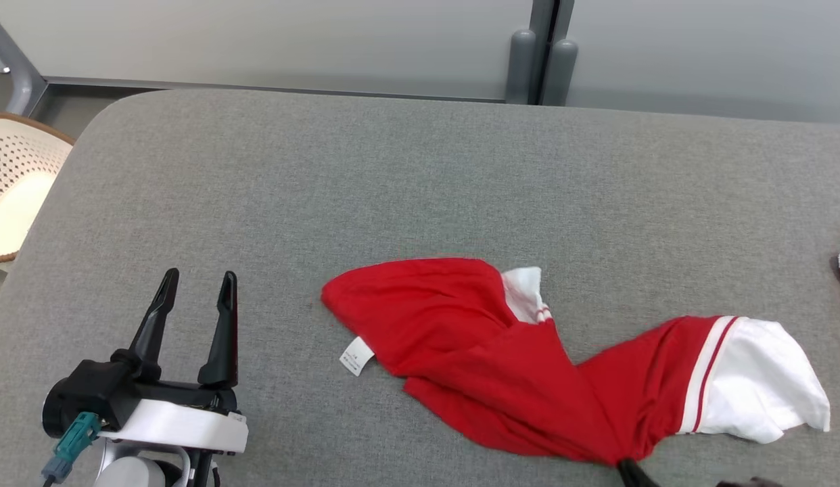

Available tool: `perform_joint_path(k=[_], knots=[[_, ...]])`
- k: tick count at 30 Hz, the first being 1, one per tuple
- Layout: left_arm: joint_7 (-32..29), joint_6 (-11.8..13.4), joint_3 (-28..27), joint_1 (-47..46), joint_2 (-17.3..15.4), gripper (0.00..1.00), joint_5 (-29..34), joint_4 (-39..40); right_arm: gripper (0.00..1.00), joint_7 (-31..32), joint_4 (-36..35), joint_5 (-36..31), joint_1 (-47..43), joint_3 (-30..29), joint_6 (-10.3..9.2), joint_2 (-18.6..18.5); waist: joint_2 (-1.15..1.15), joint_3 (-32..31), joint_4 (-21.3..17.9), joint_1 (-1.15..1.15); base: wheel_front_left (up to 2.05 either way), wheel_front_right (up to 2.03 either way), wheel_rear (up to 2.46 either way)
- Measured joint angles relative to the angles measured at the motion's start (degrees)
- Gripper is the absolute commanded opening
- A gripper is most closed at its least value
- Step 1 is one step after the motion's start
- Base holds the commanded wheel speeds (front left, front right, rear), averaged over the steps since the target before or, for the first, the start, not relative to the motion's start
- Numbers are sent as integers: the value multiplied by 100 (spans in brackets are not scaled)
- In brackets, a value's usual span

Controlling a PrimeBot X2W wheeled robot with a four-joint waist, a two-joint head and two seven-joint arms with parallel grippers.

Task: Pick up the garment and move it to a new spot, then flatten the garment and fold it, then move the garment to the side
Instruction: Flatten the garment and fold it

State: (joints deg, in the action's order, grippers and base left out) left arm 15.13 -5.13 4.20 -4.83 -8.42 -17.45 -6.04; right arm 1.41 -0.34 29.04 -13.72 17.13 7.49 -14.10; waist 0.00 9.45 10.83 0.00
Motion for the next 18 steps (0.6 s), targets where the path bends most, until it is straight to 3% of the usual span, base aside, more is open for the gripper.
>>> perform_joint_path(k=[3, 4, 5, 6, 12, 18], knots=[[-8, 15, 5, 29, -21, 100, 0, 1, 0, 73, 286, -35, -282, 83, 0, 143, 0, -48, -67, 0, 0, 0, 0], [-30, 19, 13, 50, -24, 100, 0, 3, 7, 64, 374, -43, -310, 122, 0, 169, 0, -58, -86, 0, 0, 0, 0], [-49, 31, 23, 74, -27, 100, 1, 0, 44, 41, 436, -30, -303, 107, 0, 215, 0, -68, -102, 0, 0, 0, 0], [-51, 43, 20, 91, -33, 100, 0, 5, 100, -3, 476, -46, -269, 85, 0, 243, 0, -77, -124, 0, 0, 0, 0], [-102, 166, -19, 222, -96, 100, 11, 88, 100, -506, 81, -526, 242, -255, 0, 369, 0, -146, -270, 0, 0, 0, 0], [-162, 320, -42, 449, -136, 100, 60, 227, 100, -590, -452, -1080, 690, -711, 0, 397, 0, -306, -422, 0, 0, 0, 0]])
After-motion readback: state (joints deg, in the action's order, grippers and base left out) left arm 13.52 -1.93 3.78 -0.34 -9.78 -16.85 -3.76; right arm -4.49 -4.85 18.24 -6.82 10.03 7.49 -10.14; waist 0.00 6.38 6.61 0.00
